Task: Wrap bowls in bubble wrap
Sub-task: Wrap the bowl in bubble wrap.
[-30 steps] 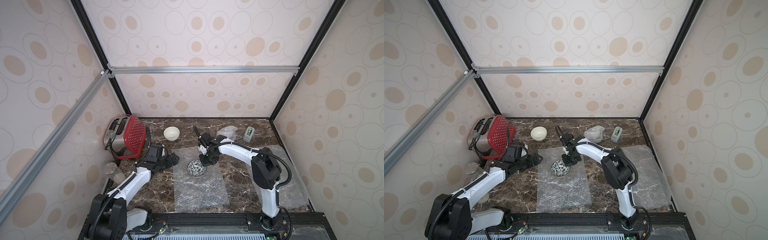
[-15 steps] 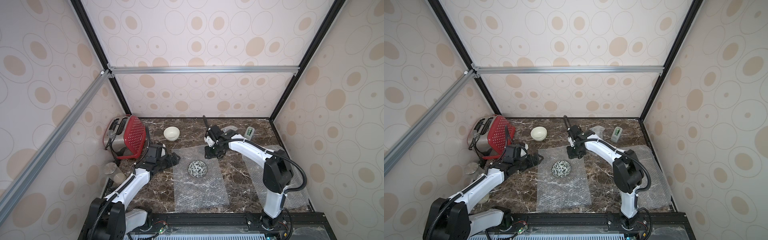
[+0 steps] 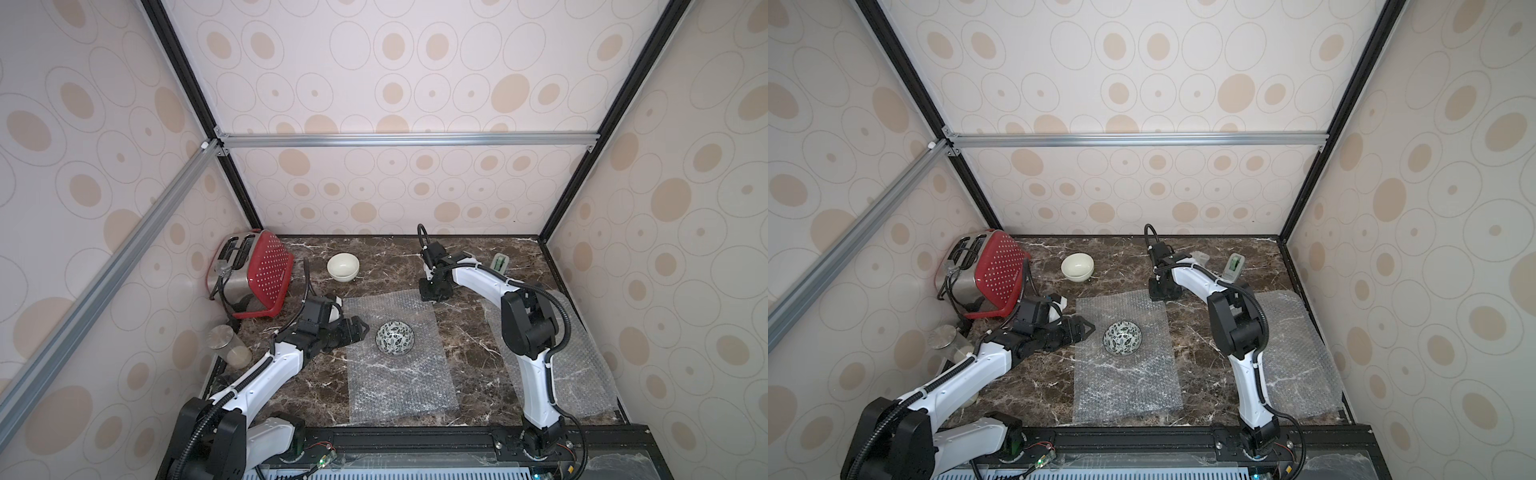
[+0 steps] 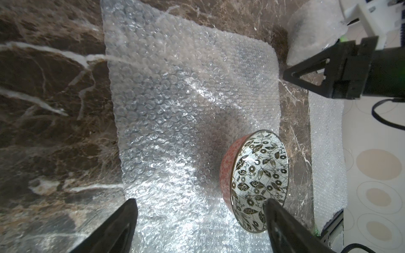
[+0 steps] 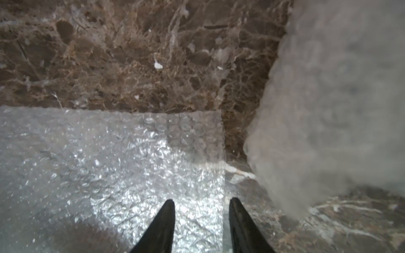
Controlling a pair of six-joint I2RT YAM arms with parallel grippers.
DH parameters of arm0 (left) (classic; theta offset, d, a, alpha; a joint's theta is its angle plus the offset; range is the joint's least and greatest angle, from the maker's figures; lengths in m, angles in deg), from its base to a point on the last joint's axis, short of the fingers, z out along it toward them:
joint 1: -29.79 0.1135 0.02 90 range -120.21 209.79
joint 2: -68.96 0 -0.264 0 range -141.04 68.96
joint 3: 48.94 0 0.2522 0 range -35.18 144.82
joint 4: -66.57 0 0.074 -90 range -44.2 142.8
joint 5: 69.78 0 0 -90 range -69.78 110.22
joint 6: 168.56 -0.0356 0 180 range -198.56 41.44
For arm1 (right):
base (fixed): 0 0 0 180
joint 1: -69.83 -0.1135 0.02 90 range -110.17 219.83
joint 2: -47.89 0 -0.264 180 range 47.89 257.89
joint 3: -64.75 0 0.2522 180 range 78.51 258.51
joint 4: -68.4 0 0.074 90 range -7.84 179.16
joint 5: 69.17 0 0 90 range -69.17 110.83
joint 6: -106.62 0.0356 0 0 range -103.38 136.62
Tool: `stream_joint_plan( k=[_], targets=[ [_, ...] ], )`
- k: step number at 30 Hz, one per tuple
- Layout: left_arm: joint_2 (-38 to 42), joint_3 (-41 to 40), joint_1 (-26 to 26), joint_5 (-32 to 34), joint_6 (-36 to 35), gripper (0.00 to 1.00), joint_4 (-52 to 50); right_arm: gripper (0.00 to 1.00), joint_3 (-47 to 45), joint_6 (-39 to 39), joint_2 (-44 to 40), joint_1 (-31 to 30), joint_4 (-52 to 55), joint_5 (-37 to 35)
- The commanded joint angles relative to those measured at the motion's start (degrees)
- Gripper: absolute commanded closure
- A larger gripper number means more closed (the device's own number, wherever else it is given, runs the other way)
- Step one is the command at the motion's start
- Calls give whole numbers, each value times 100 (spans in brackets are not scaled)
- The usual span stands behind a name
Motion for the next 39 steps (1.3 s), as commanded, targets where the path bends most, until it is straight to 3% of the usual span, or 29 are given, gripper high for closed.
stream_joint_plan(
  k=[1, 7, 16, 25, 32, 39],
  targets=[
    [76, -22, -35, -3, -93, 10, -131, 53, -8, 360, 44, -14, -299, -251],
    [-100, 3, -111, -94, 21, 10, 109, 50, -251, 885, 195, 90, -1100, 137],
    [-92, -97, -291, -40, 129, 10, 201, 52, -103, 963, 568, 119, -1016, 120],
    [-230, 20, -374, -57, 113, 11, 247, 78, -426, 976, 266, 114, -1253, 462],
    [-517, 75, -452, -161, 38, 14, 274, 81, -591, 852, -298, 90, -1244, 552],
    [-733, 214, -871, -53, 109, 18, 374, 87, -898, 672, -882, 27, -1335, 709]
  ],
)
